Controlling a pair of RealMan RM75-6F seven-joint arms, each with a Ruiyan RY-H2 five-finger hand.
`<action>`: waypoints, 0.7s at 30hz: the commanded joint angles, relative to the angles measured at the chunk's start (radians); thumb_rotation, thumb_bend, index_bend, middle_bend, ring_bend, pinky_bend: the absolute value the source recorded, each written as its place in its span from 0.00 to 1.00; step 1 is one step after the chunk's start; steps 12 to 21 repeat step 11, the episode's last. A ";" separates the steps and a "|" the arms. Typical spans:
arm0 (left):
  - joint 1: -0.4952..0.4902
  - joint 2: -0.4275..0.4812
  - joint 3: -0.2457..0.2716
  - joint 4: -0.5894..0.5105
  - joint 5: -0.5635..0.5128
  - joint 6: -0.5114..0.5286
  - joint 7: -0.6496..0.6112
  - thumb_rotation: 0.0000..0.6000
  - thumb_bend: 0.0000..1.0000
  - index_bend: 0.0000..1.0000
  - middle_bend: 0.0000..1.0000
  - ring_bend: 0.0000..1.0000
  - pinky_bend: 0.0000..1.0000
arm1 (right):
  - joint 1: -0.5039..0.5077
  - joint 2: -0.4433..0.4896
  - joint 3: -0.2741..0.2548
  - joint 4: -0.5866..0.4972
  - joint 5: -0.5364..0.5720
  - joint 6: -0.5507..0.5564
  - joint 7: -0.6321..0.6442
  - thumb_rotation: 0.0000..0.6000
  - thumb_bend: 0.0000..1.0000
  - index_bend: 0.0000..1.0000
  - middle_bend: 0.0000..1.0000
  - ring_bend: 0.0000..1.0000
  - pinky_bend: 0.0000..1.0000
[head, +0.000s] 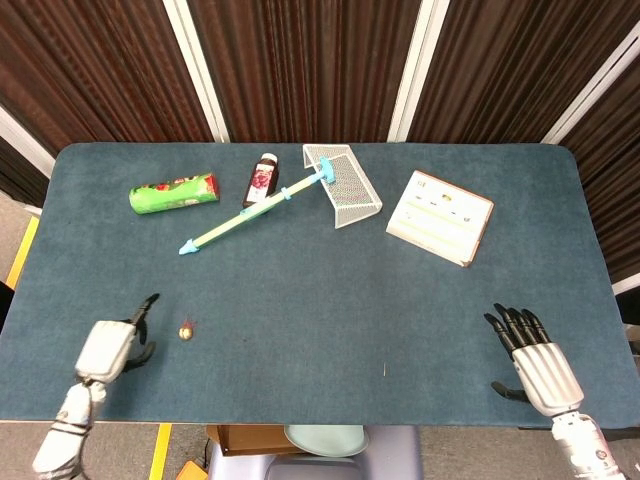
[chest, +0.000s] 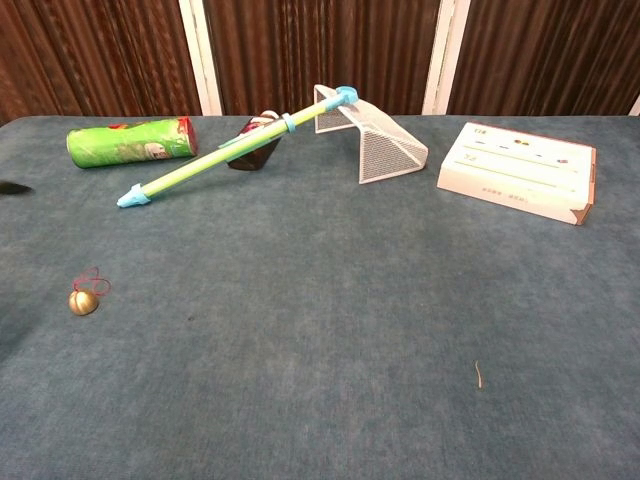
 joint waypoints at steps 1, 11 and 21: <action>0.165 0.162 0.069 -0.149 0.082 0.264 -0.067 1.00 0.39 0.00 0.00 0.00 0.04 | -0.005 0.010 0.000 -0.009 0.006 0.003 -0.011 1.00 0.18 0.00 0.00 0.00 0.00; 0.195 0.221 0.093 -0.126 0.129 0.263 -0.129 1.00 0.40 0.00 0.00 0.00 0.00 | -0.013 0.018 -0.016 -0.014 -0.035 0.023 -0.003 1.00 0.18 0.00 0.00 0.00 0.00; 0.195 0.221 0.093 -0.126 0.129 0.263 -0.129 1.00 0.40 0.00 0.00 0.00 0.00 | -0.013 0.018 -0.016 -0.014 -0.035 0.023 -0.003 1.00 0.18 0.00 0.00 0.00 0.00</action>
